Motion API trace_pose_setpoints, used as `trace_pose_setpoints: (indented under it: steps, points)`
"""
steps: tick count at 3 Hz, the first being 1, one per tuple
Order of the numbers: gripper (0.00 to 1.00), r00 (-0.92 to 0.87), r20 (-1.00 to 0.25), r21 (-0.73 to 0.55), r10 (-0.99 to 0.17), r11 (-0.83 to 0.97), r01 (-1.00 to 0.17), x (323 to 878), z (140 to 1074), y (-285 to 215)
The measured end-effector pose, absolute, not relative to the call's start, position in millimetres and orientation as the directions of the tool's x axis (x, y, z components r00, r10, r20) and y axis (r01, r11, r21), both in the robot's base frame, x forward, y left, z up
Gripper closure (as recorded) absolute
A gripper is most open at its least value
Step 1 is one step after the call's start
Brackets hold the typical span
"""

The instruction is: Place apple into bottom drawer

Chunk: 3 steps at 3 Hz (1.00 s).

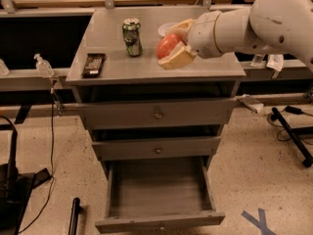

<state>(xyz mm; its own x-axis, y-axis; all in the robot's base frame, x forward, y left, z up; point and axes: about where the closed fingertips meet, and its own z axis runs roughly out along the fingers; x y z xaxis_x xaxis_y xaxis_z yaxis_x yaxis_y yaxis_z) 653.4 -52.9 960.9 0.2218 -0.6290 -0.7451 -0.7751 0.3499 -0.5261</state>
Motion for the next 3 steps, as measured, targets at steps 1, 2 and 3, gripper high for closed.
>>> trace_pose_setpoints:
  steps: [1, 2, 3]
  points:
    - [1.00, 0.143, -0.866, -0.388, -0.479, 0.464, -0.796, 654, 859, -65]
    - [1.00, 0.053, -0.957, -0.217, -0.284, 0.585, -0.781, 626, 773, -70]
    - [1.00, 0.068, -0.986, -0.151, -0.150, 0.664, -0.732, 593, 734, -86]
